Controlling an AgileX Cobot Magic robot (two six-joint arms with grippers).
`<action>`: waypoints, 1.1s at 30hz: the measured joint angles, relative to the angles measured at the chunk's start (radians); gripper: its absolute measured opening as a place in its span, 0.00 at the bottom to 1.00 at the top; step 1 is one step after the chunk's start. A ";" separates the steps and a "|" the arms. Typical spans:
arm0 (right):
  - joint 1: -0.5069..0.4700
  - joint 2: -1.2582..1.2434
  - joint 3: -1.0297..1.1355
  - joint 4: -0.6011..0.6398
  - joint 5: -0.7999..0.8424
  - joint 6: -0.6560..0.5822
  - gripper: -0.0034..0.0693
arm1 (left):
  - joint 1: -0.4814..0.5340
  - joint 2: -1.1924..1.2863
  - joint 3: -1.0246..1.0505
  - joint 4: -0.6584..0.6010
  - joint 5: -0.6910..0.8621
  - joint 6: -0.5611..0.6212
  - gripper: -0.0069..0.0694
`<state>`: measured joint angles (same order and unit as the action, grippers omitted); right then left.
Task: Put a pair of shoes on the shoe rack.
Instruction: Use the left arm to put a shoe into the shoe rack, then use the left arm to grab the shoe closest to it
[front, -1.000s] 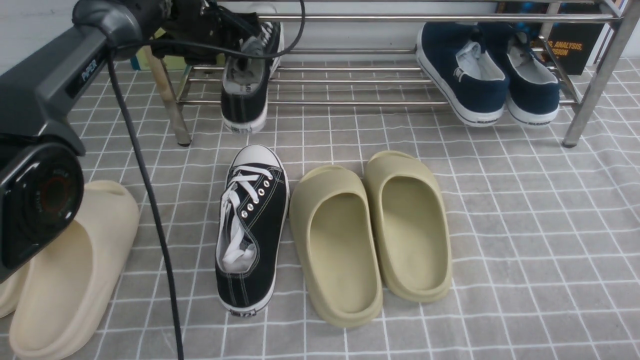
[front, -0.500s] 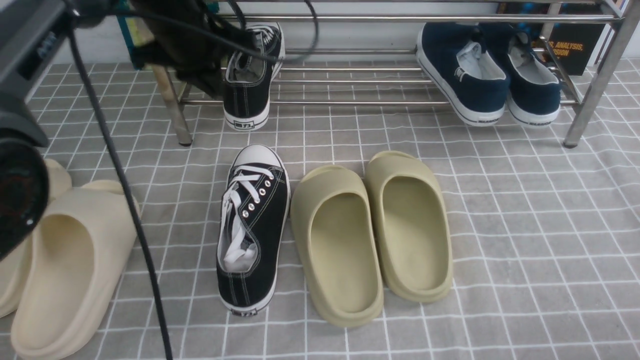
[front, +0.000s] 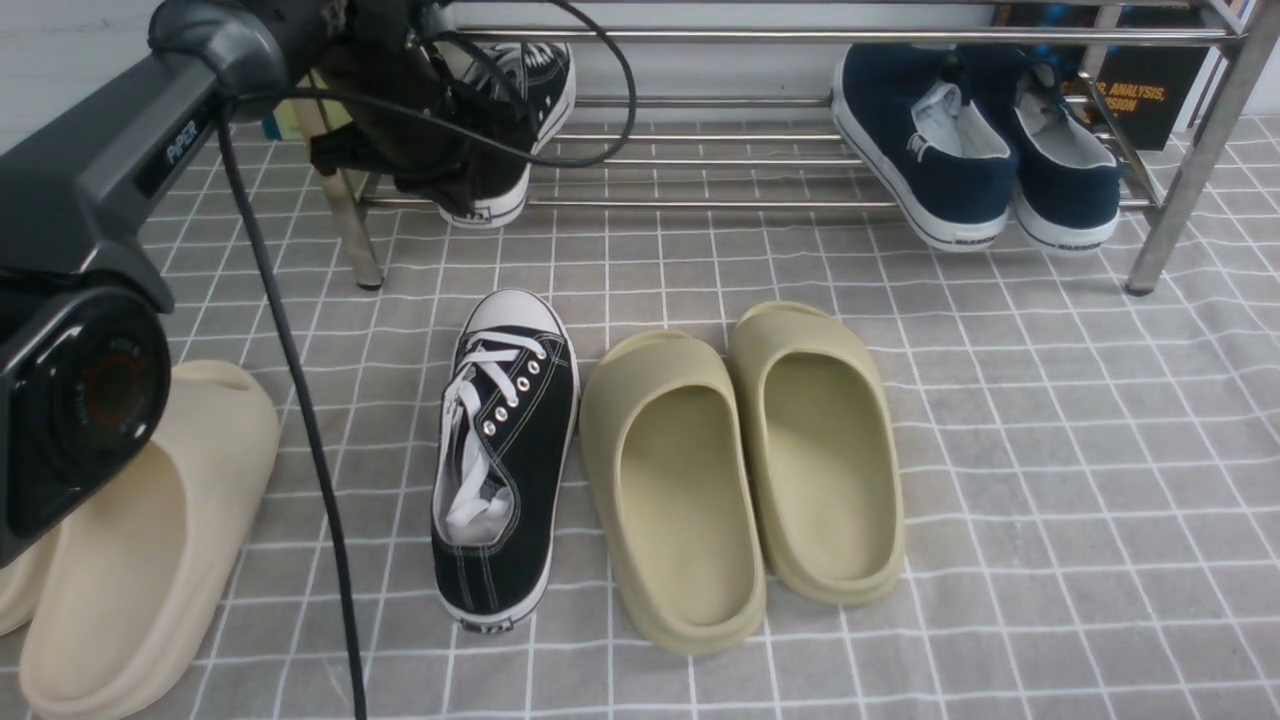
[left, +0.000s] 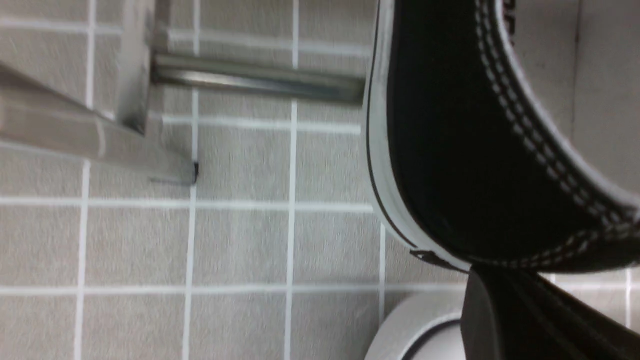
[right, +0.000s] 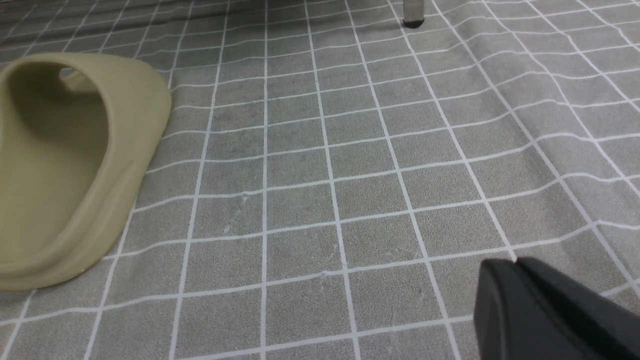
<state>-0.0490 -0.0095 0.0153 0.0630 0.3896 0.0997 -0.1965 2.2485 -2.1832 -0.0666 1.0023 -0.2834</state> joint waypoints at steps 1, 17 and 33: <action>0.000 0.000 0.000 0.000 0.000 0.000 0.11 | 0.000 0.000 0.000 -0.001 0.000 -0.003 0.07; 0.000 0.000 0.000 0.000 0.000 0.000 0.11 | -0.011 -0.272 0.149 -0.019 0.227 0.041 0.07; 0.000 0.000 0.000 0.000 0.000 0.000 0.11 | -0.167 -0.579 0.957 0.041 -0.164 -0.107 0.34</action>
<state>-0.0490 -0.0095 0.0153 0.0630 0.3896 0.0997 -0.3637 1.6697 -1.2264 -0.0253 0.8384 -0.3905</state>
